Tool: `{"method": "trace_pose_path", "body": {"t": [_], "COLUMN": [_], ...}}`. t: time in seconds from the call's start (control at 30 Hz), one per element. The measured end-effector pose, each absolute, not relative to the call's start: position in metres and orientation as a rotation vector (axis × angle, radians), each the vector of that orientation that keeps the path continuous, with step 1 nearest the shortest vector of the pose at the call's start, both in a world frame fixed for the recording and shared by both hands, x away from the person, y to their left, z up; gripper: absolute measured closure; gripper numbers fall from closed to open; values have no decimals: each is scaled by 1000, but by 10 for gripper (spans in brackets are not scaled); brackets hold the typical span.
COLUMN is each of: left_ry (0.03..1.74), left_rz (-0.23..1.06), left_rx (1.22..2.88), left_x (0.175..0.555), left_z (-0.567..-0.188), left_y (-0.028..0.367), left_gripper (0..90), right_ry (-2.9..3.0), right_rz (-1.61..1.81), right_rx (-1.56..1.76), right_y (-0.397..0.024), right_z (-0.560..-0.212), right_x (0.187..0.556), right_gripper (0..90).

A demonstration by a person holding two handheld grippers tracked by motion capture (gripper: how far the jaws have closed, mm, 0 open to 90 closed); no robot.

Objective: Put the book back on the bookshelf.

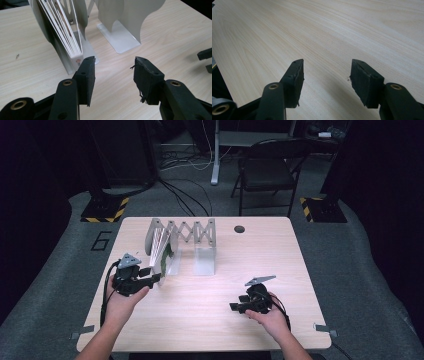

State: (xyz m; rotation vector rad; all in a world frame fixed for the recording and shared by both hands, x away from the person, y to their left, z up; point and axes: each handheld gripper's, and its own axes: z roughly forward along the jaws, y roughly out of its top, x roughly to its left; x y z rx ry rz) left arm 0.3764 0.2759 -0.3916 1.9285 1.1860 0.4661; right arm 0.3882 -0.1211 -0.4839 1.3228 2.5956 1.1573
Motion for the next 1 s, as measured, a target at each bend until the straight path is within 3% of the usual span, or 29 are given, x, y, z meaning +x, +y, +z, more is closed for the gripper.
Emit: {"method": "trace_pose_path", "body": {"t": [1.0], "left_ry": [1132], "left_rz": [417], "left_rx": [1962], "left_x": [343], "left_z": [-456], "left_y": [279], "left_gripper": [521], "right_ry": [2592], "right_rz": [1156], "right_rx": [1329], "right_y": [-121], "right_z": [-484], "right_x": [388], "right_gripper": [443]}}
